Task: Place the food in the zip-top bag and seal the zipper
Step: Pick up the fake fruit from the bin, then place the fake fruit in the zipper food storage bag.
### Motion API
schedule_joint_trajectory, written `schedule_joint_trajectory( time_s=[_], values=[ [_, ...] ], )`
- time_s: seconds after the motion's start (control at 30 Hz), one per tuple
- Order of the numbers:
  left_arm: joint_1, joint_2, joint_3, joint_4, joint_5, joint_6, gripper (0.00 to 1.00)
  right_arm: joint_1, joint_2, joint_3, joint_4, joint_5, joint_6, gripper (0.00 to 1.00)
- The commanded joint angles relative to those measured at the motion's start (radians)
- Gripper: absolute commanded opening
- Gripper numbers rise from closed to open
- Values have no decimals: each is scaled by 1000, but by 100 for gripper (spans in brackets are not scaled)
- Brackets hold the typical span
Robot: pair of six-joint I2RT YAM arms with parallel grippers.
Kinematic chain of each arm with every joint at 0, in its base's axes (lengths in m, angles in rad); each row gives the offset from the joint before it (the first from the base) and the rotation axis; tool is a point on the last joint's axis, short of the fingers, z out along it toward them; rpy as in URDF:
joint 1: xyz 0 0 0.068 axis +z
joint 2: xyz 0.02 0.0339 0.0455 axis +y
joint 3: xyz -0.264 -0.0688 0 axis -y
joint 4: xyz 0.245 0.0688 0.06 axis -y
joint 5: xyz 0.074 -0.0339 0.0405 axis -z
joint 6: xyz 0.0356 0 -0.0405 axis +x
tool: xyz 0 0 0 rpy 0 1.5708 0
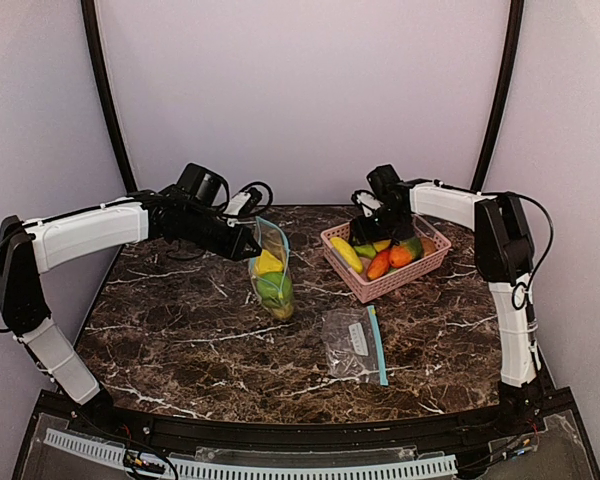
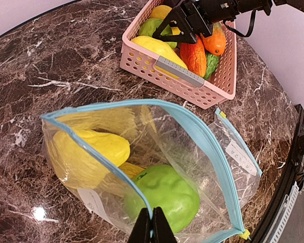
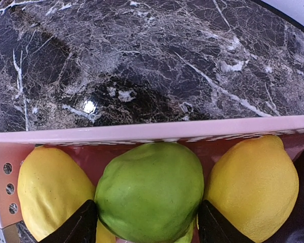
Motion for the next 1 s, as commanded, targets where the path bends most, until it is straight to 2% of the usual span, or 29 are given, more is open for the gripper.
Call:
schedule_joint_trajectory(
  time_s=[0.0,0.2,0.3,0.57,0.8,0.97],
  values=[
    [6,-16,10,-19,0,10,1,-7,34,27,14,2,-16,64],
    [6,-48,-7,8,1,13,1,-7,10,19,17,5,-17,46],
    [6,-59,-13,26,28,10,1,-8,-22,6,18,8,-12,41],
    [7,-82,-31,66,95,7,1,-8,-225,-111,63,0,27,38],
    [7,-79,-34,74,117,3,1,-1,-441,-249,94,-66,82,38],
    [7,-74,-33,74,119,2,1,65,-571,-311,112,-132,107,38]
  ],
)
